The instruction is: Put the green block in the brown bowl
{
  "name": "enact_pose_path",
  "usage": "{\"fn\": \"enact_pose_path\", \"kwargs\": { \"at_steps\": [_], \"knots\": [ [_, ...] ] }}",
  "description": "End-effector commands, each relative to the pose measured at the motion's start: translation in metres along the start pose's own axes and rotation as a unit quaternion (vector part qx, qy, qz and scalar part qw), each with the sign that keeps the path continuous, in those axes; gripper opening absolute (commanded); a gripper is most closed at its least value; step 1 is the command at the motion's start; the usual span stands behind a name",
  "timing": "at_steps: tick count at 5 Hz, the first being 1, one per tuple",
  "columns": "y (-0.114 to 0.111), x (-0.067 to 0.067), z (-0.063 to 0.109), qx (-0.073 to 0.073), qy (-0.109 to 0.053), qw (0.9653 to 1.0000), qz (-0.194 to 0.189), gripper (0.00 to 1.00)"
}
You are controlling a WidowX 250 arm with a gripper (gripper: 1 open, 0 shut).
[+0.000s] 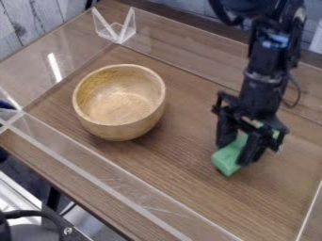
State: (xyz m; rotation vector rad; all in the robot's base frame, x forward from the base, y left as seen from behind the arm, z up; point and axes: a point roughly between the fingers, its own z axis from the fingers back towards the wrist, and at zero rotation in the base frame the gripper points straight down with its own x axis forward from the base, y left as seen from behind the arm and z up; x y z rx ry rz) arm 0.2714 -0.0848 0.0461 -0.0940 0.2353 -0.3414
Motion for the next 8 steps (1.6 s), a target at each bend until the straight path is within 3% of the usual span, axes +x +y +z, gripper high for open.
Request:
{"fn": "enact_pose_path", "kwargs": {
  "at_steps": [1,2,3,4,6,7,8],
  "knots": [
    [0.011,-0.005,0.060,0.016,-0.069,0.9972,0.023,0.00],
    [0.035,-0.017,0.096,0.024,-0.095,0.9934,0.058,0.00],
    [0.079,-0.036,0.119,0.022,-0.109,0.9875,0.111,0.00],
    [0.118,-0.062,0.121,0.020,-0.106,0.9828,0.151,0.00],
    [0.173,-0.104,0.098,0.022,-0.097,0.9775,0.186,0.00],
    [0.180,-0.113,0.082,0.029,-0.088,0.9775,0.190,0.00],
    [0.179,-0.112,0.063,0.031,-0.073,0.9793,0.186,0.00]
  ]
}}
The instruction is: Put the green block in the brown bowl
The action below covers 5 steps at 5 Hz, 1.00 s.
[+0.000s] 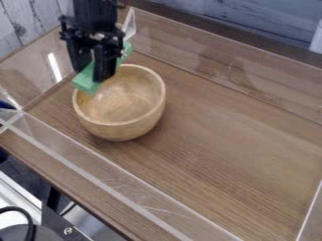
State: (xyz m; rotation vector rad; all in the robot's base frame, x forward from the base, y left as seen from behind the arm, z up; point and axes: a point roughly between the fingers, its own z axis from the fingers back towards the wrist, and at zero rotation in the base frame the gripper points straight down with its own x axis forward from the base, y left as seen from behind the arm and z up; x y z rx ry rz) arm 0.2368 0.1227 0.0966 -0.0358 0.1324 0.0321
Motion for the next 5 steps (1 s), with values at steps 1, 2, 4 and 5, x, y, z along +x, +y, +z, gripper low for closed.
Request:
{"fn": "enact_pose_path", "kwargs": {
  "at_steps": [1,2,4,5],
  "knots": [
    [0.001,0.004,-0.005,0.016,-0.007,0.9998,-0.002,0.00],
    [0.000,0.008,-0.020,0.018,0.003,0.9998,-0.005,0.00],
    [-0.004,0.015,-0.037,0.020,0.012,0.9997,-0.011,0.00],
    [-0.006,0.017,-0.038,0.019,0.012,0.9997,-0.013,0.00]
  ]
}}
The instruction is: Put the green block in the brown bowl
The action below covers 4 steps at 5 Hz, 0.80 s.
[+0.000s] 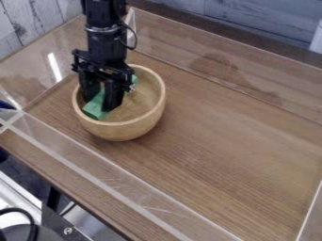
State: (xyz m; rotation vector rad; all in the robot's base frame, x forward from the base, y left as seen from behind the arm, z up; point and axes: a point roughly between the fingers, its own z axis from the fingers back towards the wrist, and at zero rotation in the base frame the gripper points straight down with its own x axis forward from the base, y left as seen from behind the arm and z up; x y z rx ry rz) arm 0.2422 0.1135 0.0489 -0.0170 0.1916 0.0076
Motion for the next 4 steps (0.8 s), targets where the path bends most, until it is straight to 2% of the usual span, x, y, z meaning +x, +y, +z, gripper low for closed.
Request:
{"fn": "enact_pose_path", "kwargs": {
  "at_steps": [1,4],
  "knots": [
    [-0.0002,0.0061,0.0100,0.008,-0.020,0.9998,-0.002,0.00],
    [-0.0059,0.0073,0.0173,0.002,-0.030,0.9995,-0.003,0.00]
  ]
}}
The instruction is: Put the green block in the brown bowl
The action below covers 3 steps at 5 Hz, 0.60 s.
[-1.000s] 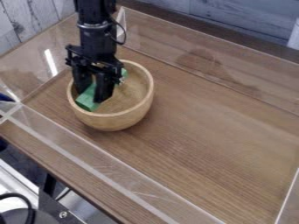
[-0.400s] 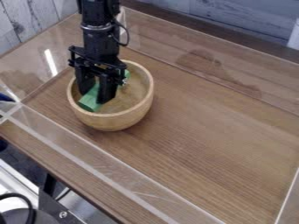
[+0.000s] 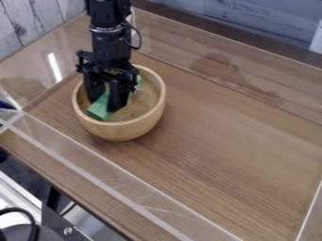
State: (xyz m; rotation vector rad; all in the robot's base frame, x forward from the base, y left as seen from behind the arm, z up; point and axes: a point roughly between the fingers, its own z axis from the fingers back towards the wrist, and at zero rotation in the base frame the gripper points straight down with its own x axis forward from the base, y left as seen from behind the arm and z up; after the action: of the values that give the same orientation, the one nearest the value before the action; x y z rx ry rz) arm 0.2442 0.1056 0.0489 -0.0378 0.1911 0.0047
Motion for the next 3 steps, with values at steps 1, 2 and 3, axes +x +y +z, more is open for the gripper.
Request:
{"fn": "enact_pose_path", "kwargs": {
  "at_steps": [1,2,3],
  "knots": [
    [0.000,0.005,0.022,0.009,-0.035,0.9994,-0.001,0.00],
    [-0.003,0.005,0.028,0.009,-0.035,0.9994,-0.001,1.00],
    [-0.006,0.004,0.039,0.007,-0.044,0.9990,0.000,1.00]
  ]
}}
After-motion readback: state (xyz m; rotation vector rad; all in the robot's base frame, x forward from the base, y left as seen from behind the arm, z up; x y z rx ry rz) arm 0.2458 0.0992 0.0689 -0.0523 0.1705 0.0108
